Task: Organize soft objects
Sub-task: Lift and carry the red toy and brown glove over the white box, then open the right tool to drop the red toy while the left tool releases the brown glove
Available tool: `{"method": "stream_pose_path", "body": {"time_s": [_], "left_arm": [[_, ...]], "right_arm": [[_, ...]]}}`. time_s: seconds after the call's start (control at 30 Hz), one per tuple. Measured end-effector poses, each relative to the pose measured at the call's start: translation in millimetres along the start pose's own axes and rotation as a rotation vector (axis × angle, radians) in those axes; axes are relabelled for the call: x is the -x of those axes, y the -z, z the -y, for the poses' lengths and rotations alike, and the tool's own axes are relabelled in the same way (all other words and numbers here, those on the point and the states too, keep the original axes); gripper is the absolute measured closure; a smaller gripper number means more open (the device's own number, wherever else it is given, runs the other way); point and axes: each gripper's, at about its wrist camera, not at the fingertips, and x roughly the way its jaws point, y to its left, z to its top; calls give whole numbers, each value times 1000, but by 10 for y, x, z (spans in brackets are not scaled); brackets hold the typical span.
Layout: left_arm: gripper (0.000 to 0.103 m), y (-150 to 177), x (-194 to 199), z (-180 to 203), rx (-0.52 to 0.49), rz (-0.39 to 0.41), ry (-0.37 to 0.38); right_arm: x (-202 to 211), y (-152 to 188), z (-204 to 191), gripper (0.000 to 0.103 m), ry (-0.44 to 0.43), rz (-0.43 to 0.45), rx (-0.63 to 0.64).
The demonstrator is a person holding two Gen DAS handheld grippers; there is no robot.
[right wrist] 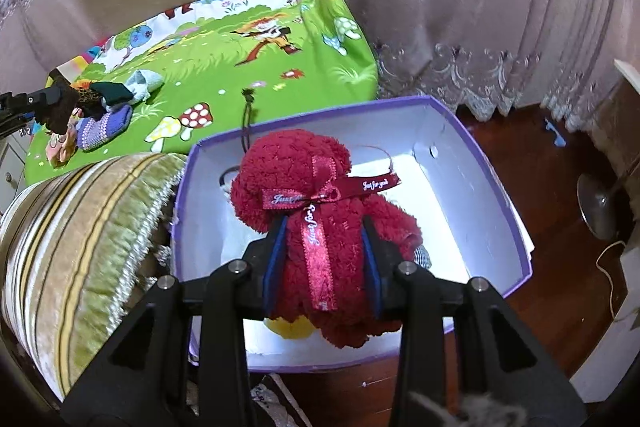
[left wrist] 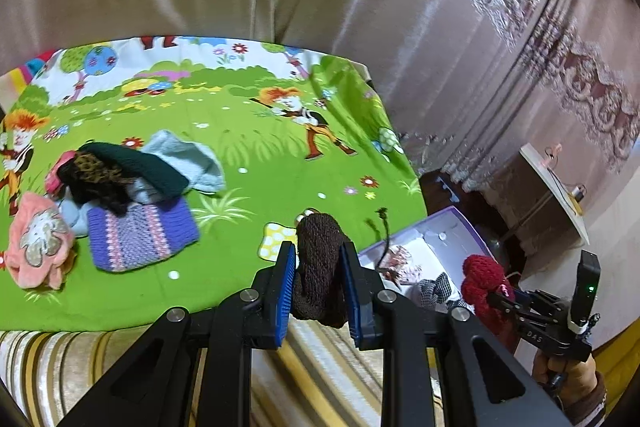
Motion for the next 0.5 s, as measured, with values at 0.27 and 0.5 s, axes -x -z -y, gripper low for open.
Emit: {"method": "stream_pose_path", "body": {"time_s": [0.27,0.5], "left_arm": [[79,-27,-148,346,-68,-39,13],[79,1,-388,726,-134,-94,62]], "right_arm": [[-188,183,229,55,-9,-42,-44],[-101,261,502,50,3,-15,-112]]}}
